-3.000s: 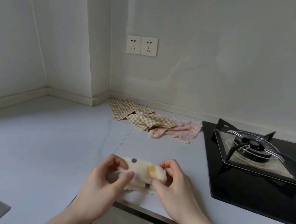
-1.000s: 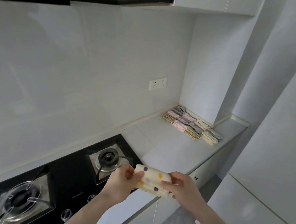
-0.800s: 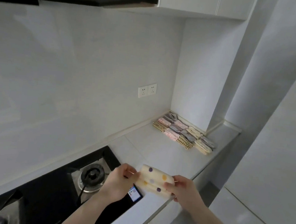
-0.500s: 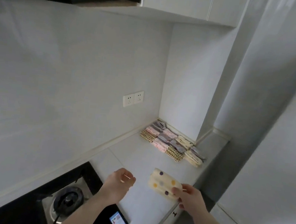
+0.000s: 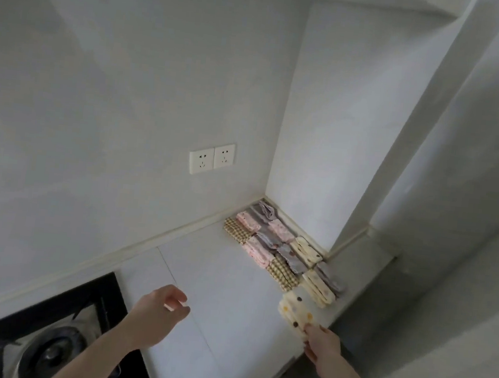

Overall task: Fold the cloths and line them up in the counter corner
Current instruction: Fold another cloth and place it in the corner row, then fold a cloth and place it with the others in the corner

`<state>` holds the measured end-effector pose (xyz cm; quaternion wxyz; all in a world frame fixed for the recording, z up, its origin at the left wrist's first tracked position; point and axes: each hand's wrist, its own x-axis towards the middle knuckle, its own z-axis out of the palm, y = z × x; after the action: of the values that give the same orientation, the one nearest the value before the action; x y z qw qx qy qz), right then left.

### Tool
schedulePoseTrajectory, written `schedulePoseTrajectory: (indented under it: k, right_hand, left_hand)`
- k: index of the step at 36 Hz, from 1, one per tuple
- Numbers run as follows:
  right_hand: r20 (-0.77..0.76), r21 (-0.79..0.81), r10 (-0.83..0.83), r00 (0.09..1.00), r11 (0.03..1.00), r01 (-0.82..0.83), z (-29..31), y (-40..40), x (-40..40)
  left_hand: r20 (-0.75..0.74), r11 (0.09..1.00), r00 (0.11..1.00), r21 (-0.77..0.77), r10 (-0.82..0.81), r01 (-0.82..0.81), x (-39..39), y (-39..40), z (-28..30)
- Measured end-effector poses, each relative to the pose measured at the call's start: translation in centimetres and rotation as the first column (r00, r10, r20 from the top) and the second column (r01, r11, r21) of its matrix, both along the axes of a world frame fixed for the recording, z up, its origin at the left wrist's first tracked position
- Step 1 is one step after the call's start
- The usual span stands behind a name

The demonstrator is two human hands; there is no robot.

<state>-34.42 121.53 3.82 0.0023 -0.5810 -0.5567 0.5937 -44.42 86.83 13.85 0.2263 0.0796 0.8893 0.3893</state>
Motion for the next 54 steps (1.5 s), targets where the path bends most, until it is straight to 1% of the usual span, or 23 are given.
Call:
schedulePoseTrajectory:
  k: [3,6,9,13,17,24,27,29,31,33,36,38,40,43,46,47,49,51,54]
  right_hand:
    - [0.033,-0.021,-0.034,0.999,0.999,0.035,-1.8,2.6,-1.9]
    - [0.071,0.001,-0.035,0.997,0.999,0.035,-3.4,5.3,-3.7]
    - [0.117,0.019,0.008,0.993,1.0,-0.01,-4.7,7.7,-5.7]
    - [0.163,0.087,0.096,0.982,0.99,-0.111,-6.2,9.9,-7.3]
    - [0.265,0.15,0.155,0.952,0.968,-0.199,-7.2,11.2,-8.0]
    - [0.244,0.244,0.117,0.963,0.953,-0.178,-7.3,11.9,-9.2]
    - [0.302,0.26,0.11,0.947,0.946,-0.193,-7.2,11.6,-9.0]
    - [0.321,0.329,0.136,0.937,0.912,-0.245,-6.4,11.1,-8.4]
    - [0.307,0.44,0.211,0.928,0.833,-0.335,-5.3,10.2,-7.9]
    - [0.24,0.528,0.299,0.924,0.758,-0.382,-4.4,9.0,-7.8]
    - [0.118,0.582,0.447,0.886,0.692,-0.427,-2.6,5.4,-7.9]
    - [0.047,0.583,0.547,0.836,0.665,-0.467,-1.5,2.2,-7.7]
    - [-0.013,0.571,0.655,0.755,0.625,-0.532,-0.4,-1.6,-7.3]
    - [-0.087,0.535,0.793,0.603,0.548,-0.643,1.1,-8.6,-5.8]
    - [-0.138,0.546,0.896,0.423,0.425,-0.722,2.8,-16.7,-3.3]
    - [-0.147,0.555,0.924,0.353,0.373,-0.744,3.4,-19.5,-2.2]
    - [-0.183,0.548,0.953,0.241,0.302,-0.78,4.4,-24.3,-0.4]
    - [-0.217,0.527,0.966,0.14,0.237,-0.816,5.3,-29.3,2.0]
    - [-0.227,0.502,0.974,-0.014,0.105,-0.858,6.2,-35.6,5.9]
  left_hand:
    - [0.005,0.999,0.999,-0.023,0.038,-0.038,-0.9,1.3,-0.4]
    - [0.004,0.996,0.997,-0.037,0.081,-0.081,-1.3,2.9,-1.0]
    - [0.017,0.992,0.993,-0.049,0.12,-0.119,-1.8,4.8,-1.3]
    - [0.035,0.986,0.986,-0.053,0.162,-0.16,-2.0,6.7,-1.7]
    - [0.058,0.977,0.976,-0.057,0.209,-0.206,-1.9,7.7,-2.1]
    - [0.067,0.957,0.956,-0.063,0.286,-0.282,-1.3,8.1,-2.3]
    - [0.08,0.951,0.949,-0.067,0.305,-0.3,-0.7,7.8,-2.4]
    - [0.079,0.95,0.948,-0.068,0.309,-0.305,0.1,7.5,-2.2]
    - [0.072,0.951,0.949,-0.072,0.307,-0.302,1.0,7.0,-1.9]
    - [0.067,0.951,0.95,-0.074,0.306,-0.301,2.2,6.4,-1.5]
    - [0.048,0.945,0.945,-0.073,0.322,-0.318,4.3,4.4,-1.0]
    - [0.031,0.942,0.943,-0.07,0.332,-0.33,6.2,2.5,-0.8]
    - [0.025,0.933,0.934,-0.061,0.356,-0.354,8.5,0.3,-0.4]
    - [0.014,0.907,0.907,-0.049,0.42,-0.419,12.8,-3.9,0.4]
    - [0.01,0.863,0.863,-0.046,0.505,-0.504,17.8,-9.0,0.8]
    - [0.008,0.846,0.847,-0.045,0.531,-0.531,19.7,-10.8,1.0]
    - [-0.001,0.814,0.815,-0.047,0.579,-0.578,22.7,-13.8,1.2]
    - [-0.014,0.762,0.763,-0.04,0.646,-0.646,26.4,-17.2,1.2]
    - [-0.019,0.678,0.678,-0.017,0.735,-0.735,31.6,-21.4,1.2]
